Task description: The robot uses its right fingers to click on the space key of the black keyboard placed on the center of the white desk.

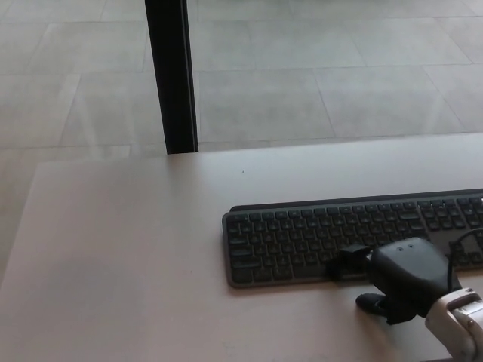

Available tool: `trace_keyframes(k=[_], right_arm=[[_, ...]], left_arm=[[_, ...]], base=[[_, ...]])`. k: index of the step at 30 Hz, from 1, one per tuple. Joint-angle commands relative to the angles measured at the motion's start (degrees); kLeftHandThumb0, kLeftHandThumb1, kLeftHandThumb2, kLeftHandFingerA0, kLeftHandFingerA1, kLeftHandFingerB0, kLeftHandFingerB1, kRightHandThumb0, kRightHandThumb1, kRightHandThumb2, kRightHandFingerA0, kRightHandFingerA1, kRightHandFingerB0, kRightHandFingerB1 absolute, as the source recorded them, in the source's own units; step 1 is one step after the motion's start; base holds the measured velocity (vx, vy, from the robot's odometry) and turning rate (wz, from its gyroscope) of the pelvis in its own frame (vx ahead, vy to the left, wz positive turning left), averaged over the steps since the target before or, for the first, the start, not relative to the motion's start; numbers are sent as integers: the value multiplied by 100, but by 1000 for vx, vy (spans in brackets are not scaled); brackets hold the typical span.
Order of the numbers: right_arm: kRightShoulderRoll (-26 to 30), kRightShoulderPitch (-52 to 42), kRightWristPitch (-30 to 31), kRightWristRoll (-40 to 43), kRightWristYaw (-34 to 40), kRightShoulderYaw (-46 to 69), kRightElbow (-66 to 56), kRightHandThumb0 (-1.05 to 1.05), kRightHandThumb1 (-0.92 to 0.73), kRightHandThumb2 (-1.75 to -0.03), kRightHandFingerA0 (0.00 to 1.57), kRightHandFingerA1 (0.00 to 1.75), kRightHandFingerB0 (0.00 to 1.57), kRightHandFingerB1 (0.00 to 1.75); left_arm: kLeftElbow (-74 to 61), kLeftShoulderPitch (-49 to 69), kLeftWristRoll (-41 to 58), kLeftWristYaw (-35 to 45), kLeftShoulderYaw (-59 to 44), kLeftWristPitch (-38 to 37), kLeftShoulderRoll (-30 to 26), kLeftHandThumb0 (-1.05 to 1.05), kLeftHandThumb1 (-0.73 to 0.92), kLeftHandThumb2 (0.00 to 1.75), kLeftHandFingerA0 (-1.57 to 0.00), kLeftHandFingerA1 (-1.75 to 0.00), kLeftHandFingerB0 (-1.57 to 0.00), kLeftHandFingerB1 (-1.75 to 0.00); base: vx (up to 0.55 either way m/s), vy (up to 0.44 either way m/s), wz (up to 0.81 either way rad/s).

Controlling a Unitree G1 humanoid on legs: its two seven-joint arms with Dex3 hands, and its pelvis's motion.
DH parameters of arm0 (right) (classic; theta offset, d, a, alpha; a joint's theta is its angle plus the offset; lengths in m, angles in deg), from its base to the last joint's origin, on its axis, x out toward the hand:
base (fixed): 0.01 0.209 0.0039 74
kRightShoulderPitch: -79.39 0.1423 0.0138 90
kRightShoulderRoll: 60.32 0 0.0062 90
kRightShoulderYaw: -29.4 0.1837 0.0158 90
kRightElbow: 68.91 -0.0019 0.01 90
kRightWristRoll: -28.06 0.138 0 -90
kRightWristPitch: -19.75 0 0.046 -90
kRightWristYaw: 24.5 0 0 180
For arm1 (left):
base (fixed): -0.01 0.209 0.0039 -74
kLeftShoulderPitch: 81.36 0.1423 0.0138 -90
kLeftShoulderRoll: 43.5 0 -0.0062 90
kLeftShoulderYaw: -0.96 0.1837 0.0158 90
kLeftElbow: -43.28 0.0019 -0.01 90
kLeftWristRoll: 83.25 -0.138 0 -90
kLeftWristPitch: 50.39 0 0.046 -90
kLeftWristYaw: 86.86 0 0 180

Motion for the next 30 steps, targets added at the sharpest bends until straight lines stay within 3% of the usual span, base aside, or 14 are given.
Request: trace_keyframes(k=[1,2,7,10,15,21,23,24,25,26,30], right_arm=[[-323,-142,211,1518,-908,1147,-319,-27,-61,-60,82,139,67,45],[-411,-75,389,1856,-997,1494,-504,-26,-58,-60,87,134,70,44],[-514,33,606,2641,-1508,2240,-933,-23,-60,-60,77,147,67,46],[-461,94,916,3283,-1822,2829,-1440,-17,-58,-59,80,139,67,47],[-314,182,1286,3667,-2067,3420,-1848,-22,-58,-60,82,150,66,46],[166,371,1196,3832,-2094,4205,-1647,-23,-57,-59,80,141,67,44],[501,362,1554,4219,-2042,4984,-1902,-22,-57,-60,84,147,68,46],[565,317,1634,4265,-2041,5146,-2021,-23,-58,-59,87,132,68,45],[608,284,1706,4300,-2022,5294,-2103,-23,-58,-59,87,132,68,45],[692,247,1721,4434,-2085,5470,-2115,-19,-59,-60,85,144,66,49],[1136,-33,1878,4612,-2017,6404,-1920,-21,-56,-59,87,162,62,50]], left_arm=[[28,54,-13,-72,27,-173,-103,-45,42,87,-81,-89,-76,-72],[21,62,7,-28,14,-184,-100,-44,53,56,-82,-88,-80,-58],[27,95,77,34,-53,-227,-79,-43,54,56,-81,-81,-80,-59],[19,121,36,14,-15,-203,-94,-44,54,56,-81,-80,-78,-58],[42,132,50,6,-32,-193,-89,-43,54,56,-81,-80,-81,-58],[33,161,64,44,-40,-181,-82,-44,54,56,-78,-79,-78,-57],[27,143,155,70,-122,-172,-69,-42,53,56,-80,-84,-81,-60],[27,139,149,74,-117,-167,-81,-42,54,56,-82,-83,-81,-59],[24,135,138,74,-107,-152,-99,-42,54,56,-82,-83,-81,-59],[27,136,130,66,-102,-164,-100,-42,54,56,-81,-83,-80,-59],[27,162,76,49,-53,-163,-112,-42,54,56,-81,-82,-78,-58]], base=[[0,0,0],[0,0,0],[0,0,0],[0,0,0],[0,0,0],[0,0,0],[0,0,0],[0,0,0],[0,0,0],[0,0,0],[0,0,0]])
